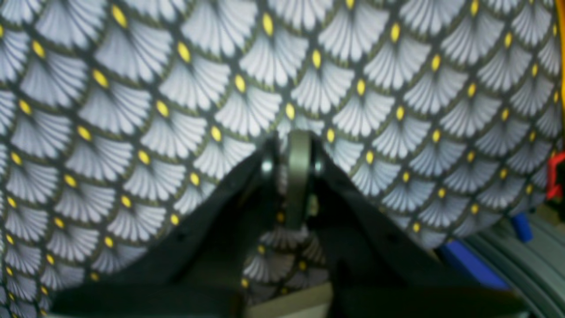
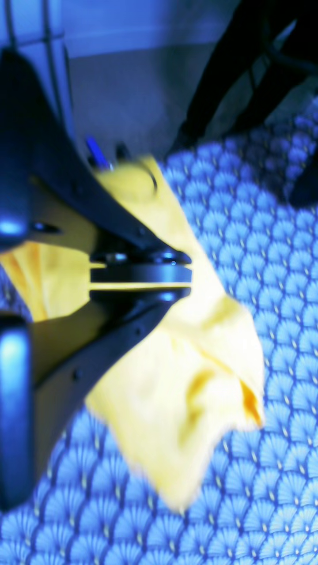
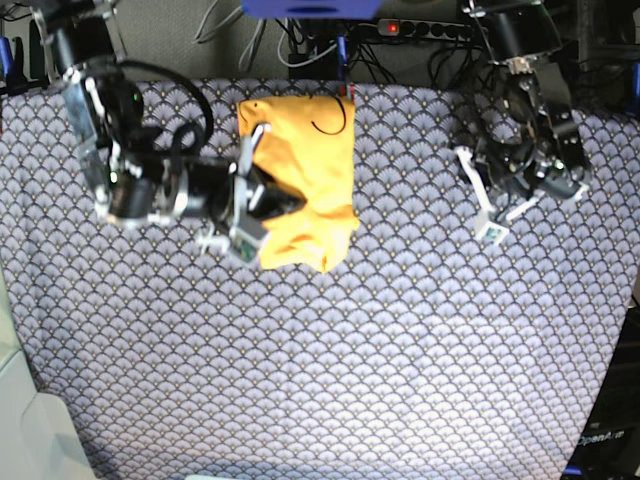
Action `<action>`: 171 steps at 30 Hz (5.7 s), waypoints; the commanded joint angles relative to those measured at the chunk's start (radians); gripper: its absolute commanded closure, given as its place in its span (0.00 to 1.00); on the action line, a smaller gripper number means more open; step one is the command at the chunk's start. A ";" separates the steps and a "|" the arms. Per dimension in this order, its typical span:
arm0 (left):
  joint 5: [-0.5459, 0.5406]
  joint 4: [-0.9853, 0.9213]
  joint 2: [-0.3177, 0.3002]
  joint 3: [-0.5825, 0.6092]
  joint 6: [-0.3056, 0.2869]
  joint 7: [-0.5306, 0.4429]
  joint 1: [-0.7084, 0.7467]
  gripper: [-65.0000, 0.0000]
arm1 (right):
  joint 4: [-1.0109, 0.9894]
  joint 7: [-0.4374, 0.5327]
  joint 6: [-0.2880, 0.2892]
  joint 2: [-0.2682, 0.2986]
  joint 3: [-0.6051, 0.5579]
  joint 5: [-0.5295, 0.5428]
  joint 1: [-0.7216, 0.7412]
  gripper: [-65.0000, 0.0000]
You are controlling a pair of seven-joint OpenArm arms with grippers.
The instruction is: Fold the T-shirt properly
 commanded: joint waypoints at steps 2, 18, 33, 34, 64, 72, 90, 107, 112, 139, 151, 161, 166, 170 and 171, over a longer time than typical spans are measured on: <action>-0.003 0.019 -0.011 -0.001 -0.001 -0.012 -0.012 0.94 | -0.050 0.023 0.006 -0.007 -0.015 0.014 0.057 1.00; 0.000 0.019 -0.011 -0.001 -0.001 -0.012 -0.002 0.94 | -0.556 0.274 0.006 -0.027 -0.234 0.014 0.261 1.00; 0.000 0.019 -0.009 -0.001 -0.001 -0.012 -0.004 0.94 | -0.488 0.280 0.006 0.015 -0.294 0.016 0.302 1.00; 0.000 0.019 -0.009 -0.001 -0.001 -0.012 -0.004 0.94 | -0.453 0.250 0.006 0.015 -0.285 0.016 0.302 1.00; 0.002 0.019 -0.043 -0.001 -0.001 -0.012 0.039 0.94 | -0.413 0.284 0.006 -0.083 -0.308 0.013 0.193 1.00; 0.002 0.019 -0.046 -0.001 -0.001 -0.012 0.045 0.94 | -0.600 0.379 0.006 -0.109 -0.350 0.013 0.221 1.00; 0.002 0.019 -0.046 -0.001 -0.001 -0.012 0.051 0.94 | -0.436 0.274 0.006 -0.109 -0.402 0.013 0.302 1.00; 0.000 0.021 -0.063 -0.003 -0.001 -0.012 0.096 0.94 | -0.803 0.470 0.006 -0.169 -0.442 -0.115 0.391 1.00; 0.000 0.021 -0.075 -0.003 -0.001 -0.012 0.097 0.94 | -0.791 0.464 0.006 -0.157 -0.438 -0.119 0.394 1.00; 0.002 0.391 -0.152 -0.065 -0.001 -0.012 0.360 0.94 | 0.234 0.099 0.006 0.159 0.264 -0.122 -0.448 1.00; 0.002 0.397 -0.178 -0.061 -0.001 -0.112 0.565 1.00 | 0.227 0.445 0.006 0.171 0.686 -0.124 -1.019 1.00; 0.226 0.389 -0.054 -0.061 -0.001 -0.335 0.726 1.00 | 0.050 0.651 0.006 -0.001 0.844 -0.414 -1.149 1.00; 0.410 0.369 0.081 -0.059 -0.001 -0.471 0.782 1.00 | -0.097 0.841 0.006 -0.128 0.926 -0.606 -1.117 1.00; 0.549 0.263 0.158 -0.006 -0.001 -0.597 0.809 1.00 | -0.234 0.947 0.006 -0.215 1.070 -0.724 -1.023 1.00; 0.583 0.224 0.175 0.004 -0.001 -0.631 0.811 1.00 | -0.272 0.966 0.006 -0.226 1.102 -0.756 -0.990 1.00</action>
